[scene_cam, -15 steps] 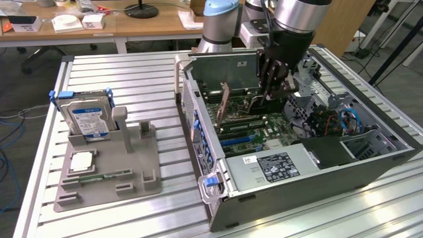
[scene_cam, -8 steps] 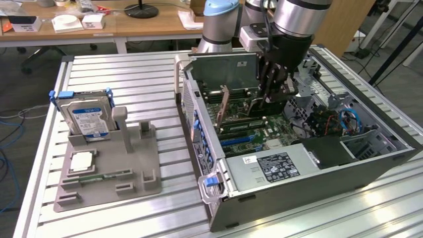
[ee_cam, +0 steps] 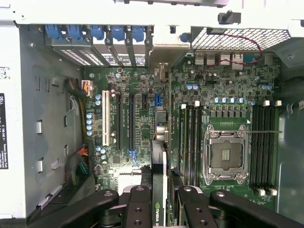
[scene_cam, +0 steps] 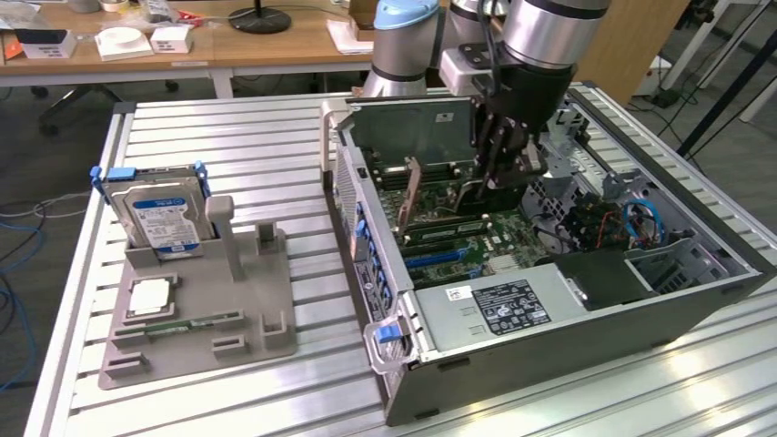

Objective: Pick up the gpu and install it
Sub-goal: 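Insert the gpu into the slot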

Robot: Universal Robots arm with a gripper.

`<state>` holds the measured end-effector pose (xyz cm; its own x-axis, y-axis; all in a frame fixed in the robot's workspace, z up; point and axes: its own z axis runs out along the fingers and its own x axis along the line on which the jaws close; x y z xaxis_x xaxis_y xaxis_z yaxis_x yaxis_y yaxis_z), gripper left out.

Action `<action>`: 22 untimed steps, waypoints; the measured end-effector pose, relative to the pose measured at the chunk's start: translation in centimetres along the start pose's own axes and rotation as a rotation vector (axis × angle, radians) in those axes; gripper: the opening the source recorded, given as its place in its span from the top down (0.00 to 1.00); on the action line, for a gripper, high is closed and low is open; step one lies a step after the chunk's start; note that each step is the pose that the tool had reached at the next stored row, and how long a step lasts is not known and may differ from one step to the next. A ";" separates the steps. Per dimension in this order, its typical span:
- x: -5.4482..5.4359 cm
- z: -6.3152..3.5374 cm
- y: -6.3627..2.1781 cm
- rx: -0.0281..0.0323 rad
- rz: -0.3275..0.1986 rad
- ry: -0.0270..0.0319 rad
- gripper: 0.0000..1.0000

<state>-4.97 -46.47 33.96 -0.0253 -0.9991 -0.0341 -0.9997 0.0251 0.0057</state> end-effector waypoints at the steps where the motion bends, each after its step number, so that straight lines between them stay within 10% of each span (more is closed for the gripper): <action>1: 0.0 0.05 0.00 0.0000 0.000 0.0003 0.74; 22: 0.0 1.04 0.15 0.0000 0.000 0.0005 0.74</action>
<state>-5.12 -46.47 32.92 -0.0255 -0.9991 -0.0336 -0.9997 0.0253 0.0057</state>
